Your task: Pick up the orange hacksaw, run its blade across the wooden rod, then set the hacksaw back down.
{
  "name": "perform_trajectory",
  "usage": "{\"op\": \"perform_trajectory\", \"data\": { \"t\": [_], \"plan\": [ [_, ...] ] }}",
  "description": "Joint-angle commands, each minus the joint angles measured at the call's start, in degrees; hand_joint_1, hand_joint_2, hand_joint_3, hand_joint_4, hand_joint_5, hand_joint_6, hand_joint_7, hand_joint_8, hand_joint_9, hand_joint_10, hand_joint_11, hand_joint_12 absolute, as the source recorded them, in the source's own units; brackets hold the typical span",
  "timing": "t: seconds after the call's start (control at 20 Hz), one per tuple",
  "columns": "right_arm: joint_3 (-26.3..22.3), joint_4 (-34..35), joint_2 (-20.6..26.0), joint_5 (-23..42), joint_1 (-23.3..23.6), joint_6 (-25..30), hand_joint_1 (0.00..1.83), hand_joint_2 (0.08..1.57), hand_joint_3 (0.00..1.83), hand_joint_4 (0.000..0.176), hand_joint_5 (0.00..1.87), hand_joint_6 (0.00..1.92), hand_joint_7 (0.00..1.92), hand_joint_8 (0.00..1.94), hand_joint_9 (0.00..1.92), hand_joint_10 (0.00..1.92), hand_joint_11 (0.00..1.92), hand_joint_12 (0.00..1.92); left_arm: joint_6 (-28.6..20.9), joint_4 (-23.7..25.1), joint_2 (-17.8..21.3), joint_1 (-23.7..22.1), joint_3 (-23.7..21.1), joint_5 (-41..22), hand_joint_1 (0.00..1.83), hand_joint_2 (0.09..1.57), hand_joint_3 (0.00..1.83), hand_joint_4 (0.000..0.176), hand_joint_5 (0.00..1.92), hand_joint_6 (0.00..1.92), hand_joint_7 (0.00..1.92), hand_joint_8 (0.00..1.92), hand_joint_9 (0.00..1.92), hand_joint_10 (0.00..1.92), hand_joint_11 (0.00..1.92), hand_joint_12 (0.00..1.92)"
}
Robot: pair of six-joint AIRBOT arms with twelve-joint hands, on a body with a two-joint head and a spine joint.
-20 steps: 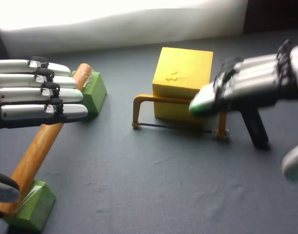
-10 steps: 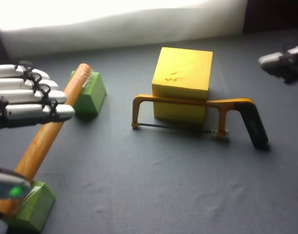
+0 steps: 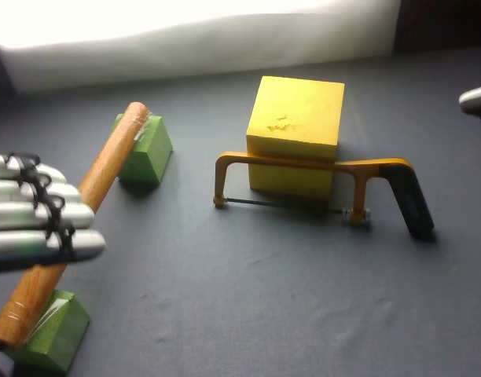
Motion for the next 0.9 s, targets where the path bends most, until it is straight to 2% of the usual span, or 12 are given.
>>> {"op": "perform_trajectory", "data": {
  "t": [0.0,0.1,0.25,0.4,0.55,0.75,0.85],
  "plan": [
    [0.04,4.06,0.22,-0.14,-0.03,1.65,0.91,1.03,0.0,0.0,0.16,0.0,0.1,0.0,0.14,0.0,0.0,0.68,-0.09,-2.86,0.9,-0.18,0.0,-3.89,0.0,1.19,0.0,0.0,0.14,0.0,0.13,0.0,0.1,0.0,0.0,0.3],
    [0.3,4.06,-0.74,-2.16,-1.86,4.35,0.9,1.06,0.01,0.0,0.14,0.0,0.08,0.0,0.13,0.0,0.0,0.7,-0.18,-1.61,1.47,0.58,-0.85,-4.94,0.0,1.19,0.0,0.0,0.12,0.0,0.12,0.0,0.08,0.0,0.0,0.27],
    [1.95,4.14,-2.78,-2.7,-2.39,4.55,0.93,1.04,0.0,0.0,0.14,0.0,0.09,0.0,0.13,0.0,0.0,0.69,-0.6,-0.92,2.66,1.93,-3.41,-2.0,0.0,1.19,0.0,0.0,0.12,0.0,0.12,0.0,0.09,0.0,0.0,0.27],
    [5.1,7.05,-5.24,-1.75,-3.53,4.35,0.92,1.06,0.01,0.0,0.13,0.0,0.09,0.0,0.12,0.0,0.0,0.67,-0.62,-1.09,3.21,2.08,-6.16,-0.18,0.0,1.2,0.0,0.0,0.13,0.0,0.12,0.0,0.08,0.0,0.0,0.27],
    [10.8,8.72,-9.47,1.96,-5.78,3.28,0.93,1.08,0.01,0.0,0.15,0.01,0.1,0.0,0.14,0.01,0.0,0.66,0.52,-6.79,3.38,1.86,-9.15,6.02,0.0,1.21,0.0,0.0,0.11,0.0,0.11,0.0,0.06,0.0,0.0,0.25],
    [15.49,12.46,-13.89,4.5,-7.98,2.46,0.93,1.07,0.0,0.0,0.15,0.0,0.12,0.0,0.16,0.0,0.0,0.68,0.91,-7.17,2.67,1.64,-10.84,14.1,0.0,1.2,0.0,0.0,0.11,0.0,0.1,0.0,0.07,0.0,0.0,0.27],
    [16.88,13.57,-16.38,4.73,-8.14,4.67,0.91,1.08,0.0,0.0,0.15,0.0,0.12,0.0,0.15,0.0,0.0,0.68,0.9,-7.17,2.17,1.39,-10.78,18.32,0.0,1.2,0.0,0.0,0.1,0.0,0.09,0.0,0.06,0.0,0.0,0.24]
  ]
}}
